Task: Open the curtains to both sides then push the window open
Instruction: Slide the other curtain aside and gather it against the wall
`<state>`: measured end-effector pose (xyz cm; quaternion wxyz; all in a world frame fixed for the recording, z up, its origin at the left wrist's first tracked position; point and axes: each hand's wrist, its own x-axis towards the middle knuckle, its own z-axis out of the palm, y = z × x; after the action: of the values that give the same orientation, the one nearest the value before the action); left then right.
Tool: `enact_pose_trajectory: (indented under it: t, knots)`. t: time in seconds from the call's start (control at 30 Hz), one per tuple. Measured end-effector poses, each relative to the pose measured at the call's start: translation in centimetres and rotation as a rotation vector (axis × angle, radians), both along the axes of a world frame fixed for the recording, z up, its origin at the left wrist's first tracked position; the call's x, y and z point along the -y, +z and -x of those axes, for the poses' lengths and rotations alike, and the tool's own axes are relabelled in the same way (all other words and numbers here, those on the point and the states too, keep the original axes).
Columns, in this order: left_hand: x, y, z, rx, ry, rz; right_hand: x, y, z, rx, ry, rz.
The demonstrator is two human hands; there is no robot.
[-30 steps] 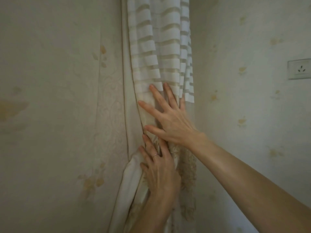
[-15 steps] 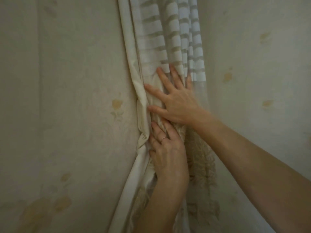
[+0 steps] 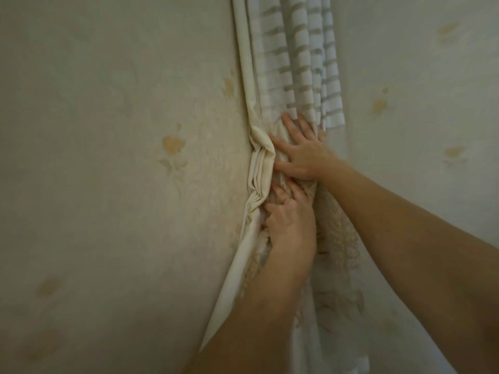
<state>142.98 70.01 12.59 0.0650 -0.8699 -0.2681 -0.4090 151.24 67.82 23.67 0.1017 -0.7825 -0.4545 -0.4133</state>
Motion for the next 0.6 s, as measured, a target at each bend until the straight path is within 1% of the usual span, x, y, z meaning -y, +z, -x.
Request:
enact_pose_trajectory:
  t: [0.13, 0.23, 0.4, 0.47, 0.53, 0.57, 0.6]
  knots:
    - [0.1, -0.4, 1.0, 0.001, -0.001, 0.0, 0.3, 0.0, 0.7, 0.01, 0.0, 0.019]
    - [0.2, -0.4, 2.3, -0.031, 0.012, -0.005, 0.3, -0.1, 1.9, -0.003, 0.009, 0.027]
    - [1.4, -0.4, 5.9, -0.066, 0.012, -0.007, 1.6, -0.3, 4.9, -0.043, 0.01, 0.044]
    - [1.8, -0.7, 7.3, -0.048, -0.014, -0.021, 2.6, -0.5, 6.8, -0.055, 0.029, 0.046]
    - [2.7, -1.1, 9.5, 0.045, -0.043, -0.042, 3.8, -0.7, 8.9, -0.058, 0.055, 0.044]
    - [3.2, -1.3, 10.9, 0.06, -0.061, -0.03, 4.4, -0.8, 10.1, -0.056, 0.068, 0.037]
    - [3.8, -1.6, 12.3, 0.009, -0.078, 0.001, 4.9, -1.0, 11.2, -0.049, 0.08, 0.023]
